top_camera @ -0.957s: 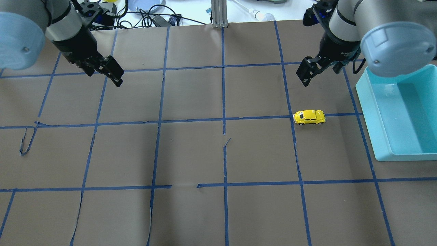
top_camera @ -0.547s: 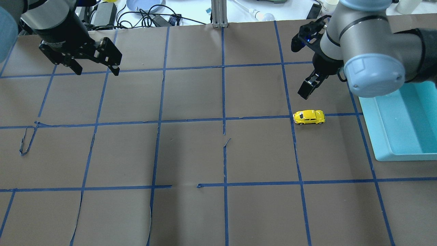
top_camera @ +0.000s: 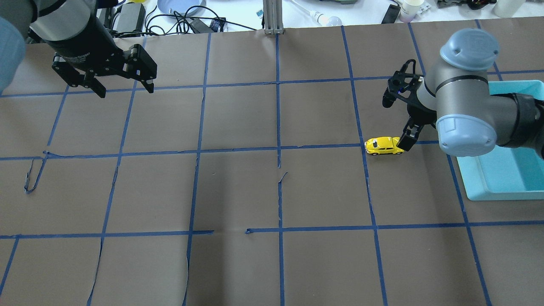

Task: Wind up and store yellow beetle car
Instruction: 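Lower the right gripper over the yellow car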

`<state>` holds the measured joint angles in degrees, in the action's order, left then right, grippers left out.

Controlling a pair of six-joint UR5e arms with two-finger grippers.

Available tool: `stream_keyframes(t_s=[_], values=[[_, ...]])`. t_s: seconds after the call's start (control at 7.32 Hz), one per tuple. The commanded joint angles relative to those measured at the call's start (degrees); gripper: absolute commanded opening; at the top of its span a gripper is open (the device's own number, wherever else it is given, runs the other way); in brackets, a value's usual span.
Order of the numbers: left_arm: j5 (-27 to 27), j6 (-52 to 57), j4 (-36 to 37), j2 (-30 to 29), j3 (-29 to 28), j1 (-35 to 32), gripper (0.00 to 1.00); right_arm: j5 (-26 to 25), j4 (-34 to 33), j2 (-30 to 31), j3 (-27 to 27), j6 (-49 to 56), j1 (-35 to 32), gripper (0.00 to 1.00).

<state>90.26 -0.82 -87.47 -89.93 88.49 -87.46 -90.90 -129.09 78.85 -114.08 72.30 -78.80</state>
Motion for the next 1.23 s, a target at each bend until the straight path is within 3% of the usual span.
stream_keyframes(t_s=[0.0, 0.27, 1.09], values=[[0.09, 0.64, 4.56, 0.1, 1.33, -0.95, 1.0, 1.06, -3.97, -3.97, 0.0, 6.95, 1.2, 1.0], [0.09, 0.56, 6.61, 0.72, 3.09, -0.96, 1.0, 6.94, -4.41, -4.32, 0.0, 10.83, 0.76, 1.0], [0.0, 0.56, 6.7, 0.72, 3.0, -0.78, 1.0, 6.0, -4.94, -9.23, 0.26, 11.01, -2.93, 1.0]])
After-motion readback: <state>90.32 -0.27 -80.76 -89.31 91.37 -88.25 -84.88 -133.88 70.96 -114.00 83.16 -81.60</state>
